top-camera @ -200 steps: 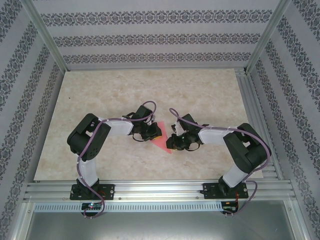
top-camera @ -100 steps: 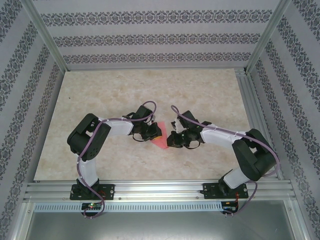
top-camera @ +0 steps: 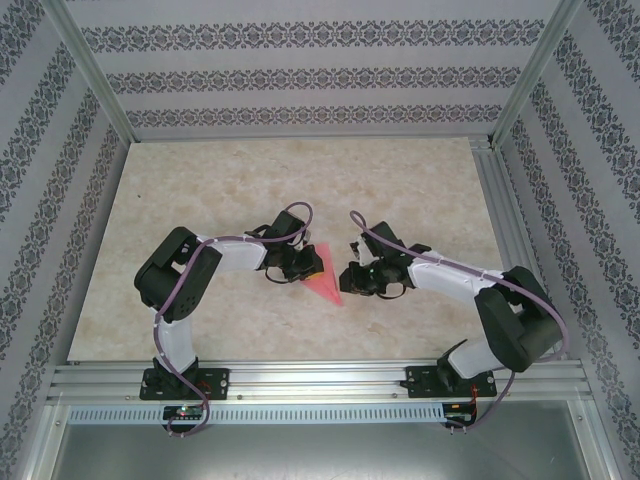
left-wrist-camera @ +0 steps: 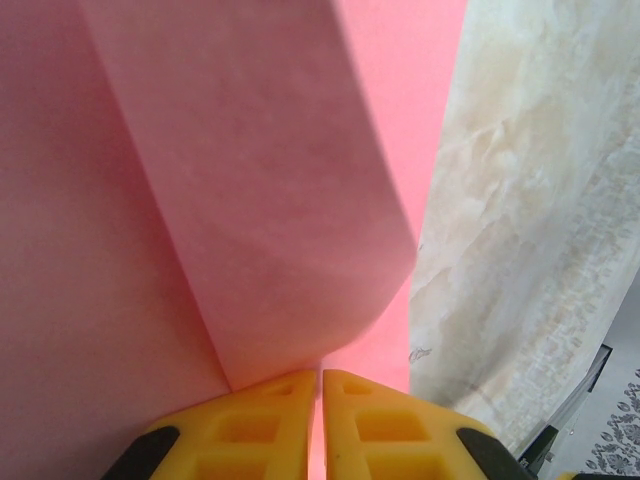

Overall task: Fold a paper plane with a square sheet of paper (fold left side to right side)
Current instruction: Fourth fold the wing at the center of the table.

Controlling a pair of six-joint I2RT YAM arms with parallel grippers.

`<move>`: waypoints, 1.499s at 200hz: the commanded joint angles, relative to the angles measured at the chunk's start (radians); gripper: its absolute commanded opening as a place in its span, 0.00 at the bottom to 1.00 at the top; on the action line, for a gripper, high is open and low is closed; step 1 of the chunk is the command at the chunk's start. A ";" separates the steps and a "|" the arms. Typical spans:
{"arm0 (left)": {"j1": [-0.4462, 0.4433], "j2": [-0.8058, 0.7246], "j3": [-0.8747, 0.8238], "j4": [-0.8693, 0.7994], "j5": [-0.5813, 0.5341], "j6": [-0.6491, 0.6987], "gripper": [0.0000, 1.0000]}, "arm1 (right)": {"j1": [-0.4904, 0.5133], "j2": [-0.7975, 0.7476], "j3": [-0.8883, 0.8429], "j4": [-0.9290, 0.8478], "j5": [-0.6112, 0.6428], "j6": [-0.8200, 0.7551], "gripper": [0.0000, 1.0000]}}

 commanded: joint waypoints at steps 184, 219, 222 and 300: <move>0.003 0.046 -0.008 -0.074 -0.042 0.022 0.14 | 0.058 0.204 0.033 -0.008 0.043 -0.040 0.12; 0.003 0.050 -0.006 -0.075 -0.040 0.024 0.14 | 0.065 0.215 0.031 -0.032 0.059 -0.051 0.12; 0.003 0.049 -0.006 -0.075 -0.041 0.025 0.14 | 0.066 0.217 0.032 -0.038 0.062 -0.052 0.12; 0.003 0.054 -0.008 -0.076 -0.047 0.024 0.14 | 0.137 0.208 0.077 -0.204 0.191 -0.091 0.09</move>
